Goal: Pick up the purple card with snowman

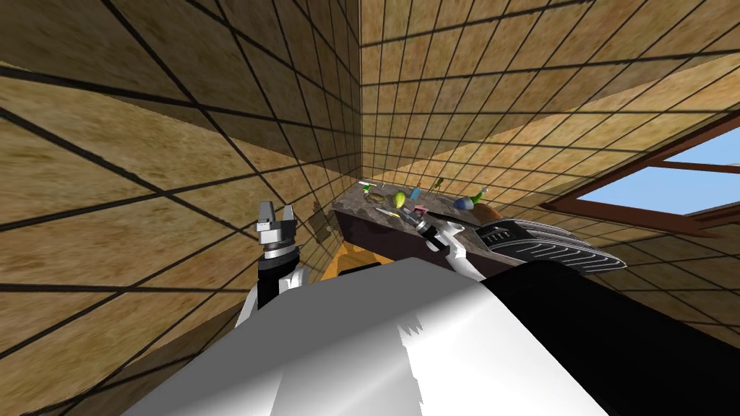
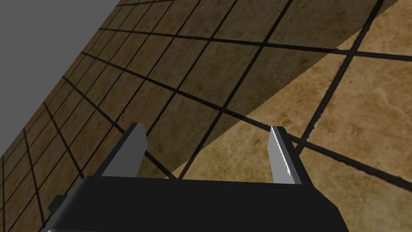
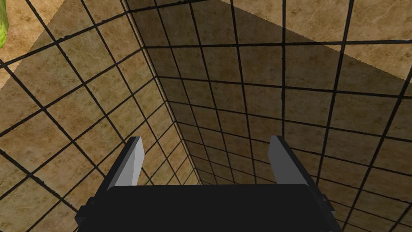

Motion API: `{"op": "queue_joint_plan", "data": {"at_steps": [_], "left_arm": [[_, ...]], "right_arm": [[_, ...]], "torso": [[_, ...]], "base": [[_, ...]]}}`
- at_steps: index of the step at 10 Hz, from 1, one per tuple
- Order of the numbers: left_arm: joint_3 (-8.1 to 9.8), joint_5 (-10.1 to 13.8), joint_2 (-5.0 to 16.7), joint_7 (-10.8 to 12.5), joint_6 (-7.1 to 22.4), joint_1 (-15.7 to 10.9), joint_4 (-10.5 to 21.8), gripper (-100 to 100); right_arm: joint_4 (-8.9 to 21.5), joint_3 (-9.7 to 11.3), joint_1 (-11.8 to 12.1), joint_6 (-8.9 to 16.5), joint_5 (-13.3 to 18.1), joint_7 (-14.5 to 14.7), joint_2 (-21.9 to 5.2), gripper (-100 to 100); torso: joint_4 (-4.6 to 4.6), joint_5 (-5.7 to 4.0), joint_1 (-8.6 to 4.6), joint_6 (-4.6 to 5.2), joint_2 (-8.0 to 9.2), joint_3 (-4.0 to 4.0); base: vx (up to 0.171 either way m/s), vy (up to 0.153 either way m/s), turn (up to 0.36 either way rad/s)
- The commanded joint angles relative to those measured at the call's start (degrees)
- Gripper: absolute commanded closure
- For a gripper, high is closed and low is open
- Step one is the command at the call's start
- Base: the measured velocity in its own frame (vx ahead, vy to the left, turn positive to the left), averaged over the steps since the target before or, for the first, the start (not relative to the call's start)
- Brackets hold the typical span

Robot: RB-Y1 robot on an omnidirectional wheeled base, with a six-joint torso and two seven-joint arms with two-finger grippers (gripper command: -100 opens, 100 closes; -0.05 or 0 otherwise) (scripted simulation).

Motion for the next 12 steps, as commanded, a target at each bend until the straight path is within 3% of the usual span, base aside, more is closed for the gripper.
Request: {"op": "queue_joint_plan", "data": {"at_steps": [1,3,4,5,8,10,11,12], "left_arm": [[0.00,0.00,0.00,0.00,0.00,0.00,0.00,0],[0.00,0.00,0.00,0.00,0.00,0.00,0.00,0],[0.00,0.00,0.00,0.00,0.00,0.00,0.00,0],[-0.01,0.00,0.00,0.00,0.00,-0.01,0.00,0],[0.00,0.00,0.00,0.00,0.00,0.00,0.00,0],[0.00,0.00,0.00,0.00,0.00,0.00,0.00,0],[0.00,0.00,0.00,0.00,0.00,0.00,0.00,0],[0.00,0.00,0.00,0.00,0.00,-0.01,0.00,0]], "right_arm": [[2.86,-0.58,-1.23,-1.53,2.86,0.73,-2.86,-100],[4.63,-0.58,-1.23,-1.53,3.33,0.73,-2.87,-100],[6.70,-0.95,-2.19,-2.37,6.12,1.37,-5.53,-100],[8.15,-0.95,-2.19,-2.37,6.56,1.37,-5.53,-100],[13.45,-1.56,-4.20,-3.97,11.84,2.79,-10.62,-100],[15.34,-1.56,-4.20,-3.97,13.04,2.79,-10.73,-100],[17.23,-1.80,-5.24,-4.73,15.79,3.57,-13.25,-100],[17.96,-1.80,-5.24,-4.73,16.27,3.57,-13.25,-100]], "torso": [[0.00,0.00,0.00,0.00,0.00,0.00],[-0.01,0.01,0.07,-0.02,-0.04,-0.02],[0.00,-0.01,-0.03,0.01,-0.01,-0.01],[0.00,0.01,0.06,-0.03,0.01,0.01],[-0.01,0.03,0.14,0.00,-0.03,-0.02],[0.00,0.01,0.09,0.00,0.01,0.00],[0.00,-0.01,-0.04,0.02,0.02,0.01],[0.01,0.01,0.02,-0.03,0.03,0.02]], "base": [[0.003,0.062,0.157],[0.004,0.046,0.047],[-0.009,0.065,0.131],[-0.006,0.070,0.104],[0.003,0.085,0.130],[-0.001,0.044,0.039],[-0.005,0.052,0.161],[-0.002,0.054,0.076]]}}
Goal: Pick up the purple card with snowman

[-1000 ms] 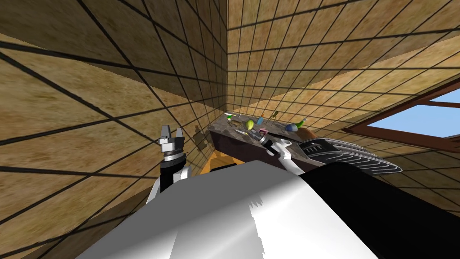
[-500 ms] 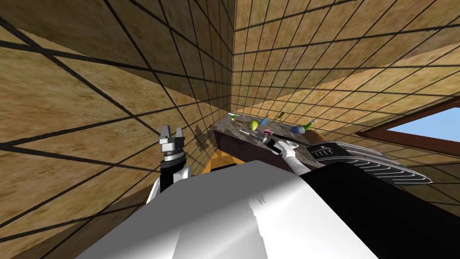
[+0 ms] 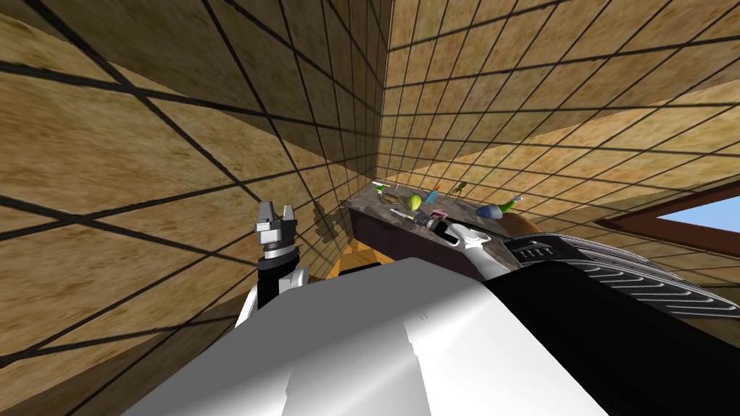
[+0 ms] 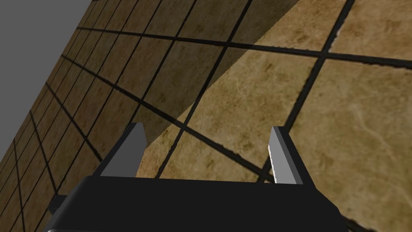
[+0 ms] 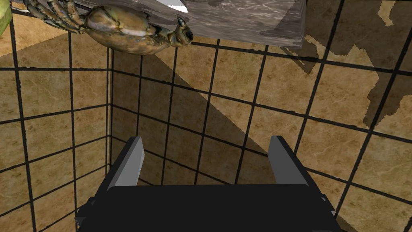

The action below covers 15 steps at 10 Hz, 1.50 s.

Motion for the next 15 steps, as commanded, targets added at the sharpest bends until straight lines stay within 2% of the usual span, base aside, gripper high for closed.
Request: {"op": "queue_joint_plan", "data": {"at_steps": [1,2,3,4,5,6,7,8,9,10,11,12,13,14,15], "left_arm": [[0.00,0.00,0.00,0.00,0.00,0.00,0.00,0],[0.00,0.00,0.00,0.00,0.00,0.00,0.00,0],[0.00,0.00,0.00,0.00,0.00,0.00,0.00,0],[0.00,0.00,0.00,0.00,0.00,-0.01,0.00,0],[0.00,0.00,0.00,0.00,0.00,0.00,0.00,0],[0.00,0.00,0.00,0.00,0.00,0.00,0.00,0],[0.00,0.00,0.00,0.00,0.00,0.00,0.00,0],[0.00,0.00,0.00,0.00,0.00,0.00,0.00,0],[0.00,0.00,0.00,0.00,0.00,0.00,0.00,0],[0.00,0.00,0.00,0.00,0.00,0.00,0.00,0],[0.00,0.00,0.00,0.00,0.00,0.00,0.00,0],[0.00,0.00,0.00,0.00,0.00,0.00,0.00,0],[0.00,0.00,0.00,0.00,0.00,0.00,0.00,0],[0.00,0.00,0.00,0.00,0.00,0.00,0.00,0],[0.00,0.00,0.00,0.00,0.00,0.00,0.00,0]], "right_arm": [[2.72,-0.08,-0.72,-0.72,0.48,0.34,-0.49,-100],[2.72,-0.08,-0.72,-0.72,0.48,0.34,-0.49,-100],[5.03,-0.27,-1.78,-1.45,3.38,1.17,-2.95,-100],[6.38,-0.27,-1.78,-1.45,3.69,1.17,-2.95,-100],[8.49,-0.42,-2.86,-2.14,6.29,2.04,-5.33,-100],[10.05,-0.42,-2.86,-2.14,6.86,2.04,-5.33,-100],[13.46,-0.53,-3.96,-2.79,8.96,2.95,-7.64,-100],[13.70,-0.53,-3.96,-2.79,9.98,2.95,-7.64,-100],[17.30,-0.60,-5.07,-3.39,11.90,3.89,-9.86,-100],[17.32,-0.60,-5.07,-3.39,13.04,3.89,-9.86,-100],[19.74,-0.63,-6.18,-3.96,15.14,4.86,-11.98,-100],[20.90,-0.63,-6.18,-3.96,16.02,4.86,-11.98,-100],[22.84,-0.62,-7.29,-4.48,18.25,5.84,-14.01,-100],[24.41,-0.62,-7.29,-4.48,18.92,5.84,-14.01,-100],[27.85,-0.57,-8.38,-4.96,21.14,6.83,-15.92,-100]], "torso": [[0.00,0.00,0.00,0.00,0.00,0.00],[0.00,-0.01,-0.08,0.01,0.00,0.00],[0.00,-0.04,-0.17,0.01,0.00,0.00],[-0.01,-0.02,-0.09,-0.05,-0.05,-0.02],[-0.01,-0.01,-0.04,0.01,-0.02,-0.01],[0.00,0.02,0.07,-0.02,-0.01,-0.01],[0.00,0.01,0.02,0.01,-0.01,-0.01],[0.00,0.01,0.04,-0.02,0.01,0.00],[0.00,0.01,0.00,0.01,0.01,0.00],[0.00,0.01,0.01,-0.01,0.01,0.01],[0.00,0.00,-0.03,0.01,0.00,0.00],[0.00,0.01,-0.01,-0.02,-0.01,0.00],[0.00,-0.01,-0.05,0.02,0.00,0.00],[0.00,0.01,-0.04,-0.02,-0.01,0.00],[0.00,-0.03,-0.09,0.02,0.00,0.00]], "base": [[0.003,0.028,-0.016],[0.003,0.005,-0.010],[0.007,0.033,0.171],[0.002,0.048,0.095],[0.000,0.081,0.120],[0.001,0.060,0.068],[-0.003,0.065,0.162],[0.000,0.051,0.068],[0.000,0.054,0.122],[0.003,0.042,0.073],[0.003,0.052,0.128],[0.006,0.038,0.074],[0.005,0.043,0.119],[0.004,0.030,0.071],[0.002,0.035,0.114]]}}
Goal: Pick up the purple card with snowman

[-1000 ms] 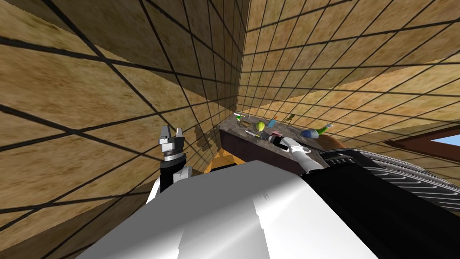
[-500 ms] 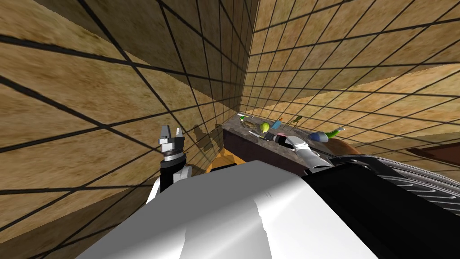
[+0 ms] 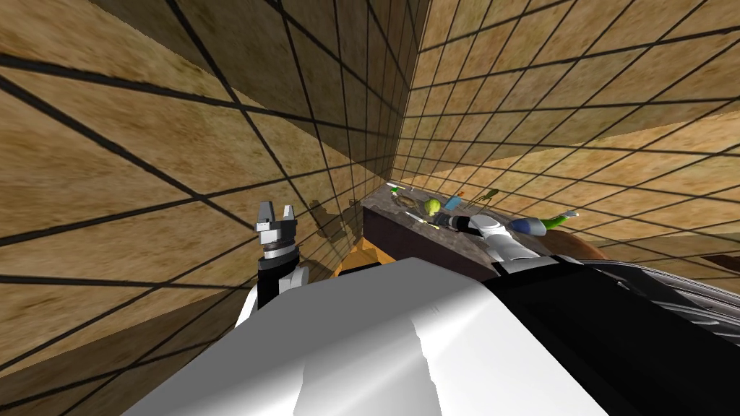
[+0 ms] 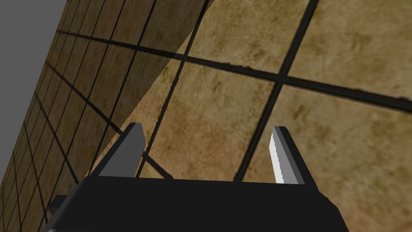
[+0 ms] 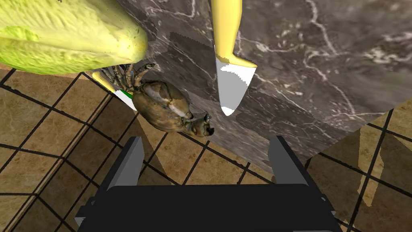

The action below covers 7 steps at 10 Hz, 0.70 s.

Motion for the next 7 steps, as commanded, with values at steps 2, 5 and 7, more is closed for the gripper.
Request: {"op": "queue_joint_plan", "data": {"at_steps": [2,5,7], "left_arm": [[0.00,0.00,0.00,0.00,0.00,0.00,0.00,0],[0.00,0.00,0.00,0.00,0.00,0.00,0.00,0],[0.01,0.00,0.00,0.00,0.00,0.01,0.00,0]], "right_arm": [[2.87,-0.39,0.19,-0.09,3.95,0.21,-3.28,-100],[6.12,-0.27,-0.84,-0.50,7.04,1.20,-4.96,-100],[8.55,-0.12,-1.83,-0.88,9.51,2.17,-6.52,-100]], "torso": [[0.01,-0.01,-0.02,0.03,0.02,0.01],[0.01,0.00,-0.03,0.00,0.02,0.01],[0.01,-0.04,-0.09,0.05,0.04,0.02]], "base": [[0.007,0.027,0.093],[0.003,0.020,0.077],[0.000,0.010,0.036]]}}
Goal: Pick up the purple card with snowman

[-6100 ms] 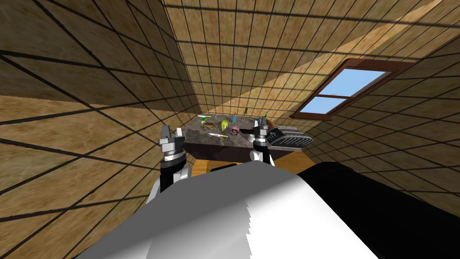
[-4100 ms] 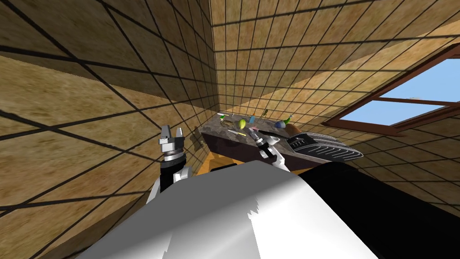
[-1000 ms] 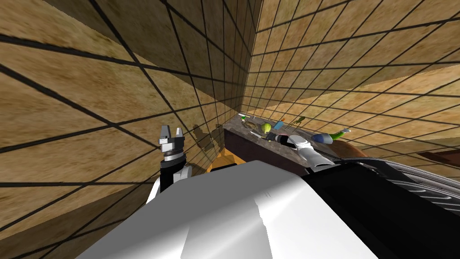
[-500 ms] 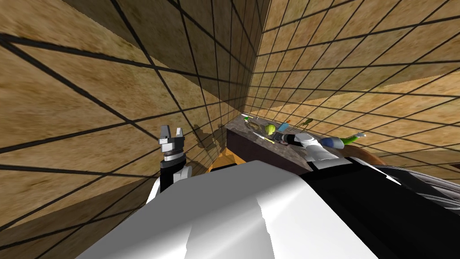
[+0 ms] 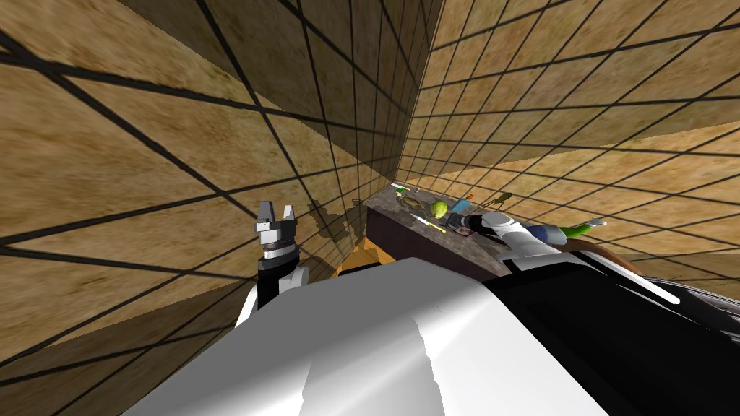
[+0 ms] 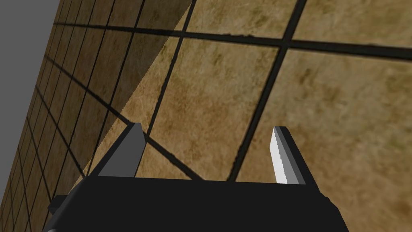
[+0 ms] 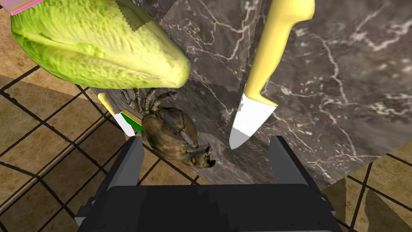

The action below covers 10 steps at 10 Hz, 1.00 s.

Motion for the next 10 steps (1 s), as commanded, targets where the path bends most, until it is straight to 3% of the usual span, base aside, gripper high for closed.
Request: {"op": "queue_joint_plan", "data": {"at_steps": [1,3,4,5,6,7,10], "left_arm": [[0.00,0.00,0.00,0.00,0.00,0.00,0.00,0],[0.00,0.00,0.00,0.00,0.00,0.01,0.00,0],[0.00,0.00,0.00,0.00,0.00,0.01,0.00,0],[0.00,0.00,0.00,0.00,0.00,0.00,0.00,0],[0.00,0.00,0.00,0.00,0.00,0.00,0.00,0],[0.00,0.00,0.00,0.00,0.00,0.00,0.00,0],[0.00,0.00,0.00,0.00,0.00,0.01,0.00,0]], "right_arm": [[2.86,0.57,-2.62,-0.98,1.22,1.59,-0.77,-100],[4.36,0.57,-2.62,-0.98,1.22,1.59,-0.77,-100],[6.63,0.76,-3.55,-1.33,3.57,2.54,-2.20,-100],[7.35,0.76,-3.55,-1.33,3.57,2.54,-2.20,-100],[9.76,0.97,-4.42,-1.65,5.79,3.46,-3.49,-100],[9.95,0.97,-4.42,-1.65,5.79,3.46,-3.49,-100],[14.93,1.44,-5.94,-2.21,9.76,5.16,-5.63,-100]], "torso": [[0.00,0.00,0.00,0.00,0.00,0.00],[0.00,-0.02,-0.04,0.04,-0.01,-0.01],[0.00,-0.03,-0.05,0.03,0.00,0.00],[0.00,-0.01,-0.03,0.00,-0.01,-0.01],[-0.01,-0.02,-0.03,0.02,-0.01,-0.01],[0.00,0.00,-0.02,0.02,0.00,0.00],[0.00,-0.03,-0.06,0.03,0.00,0.00]], "base": [[0.001,0.009,0.063],[0.001,0.000,-0.008],[0.000,0.008,0.092],[0.001,0.005,0.061],[0.001,0.007,0.086],[0.000,0.002,0.045],[-0.002,-0.001,0.059]]}}
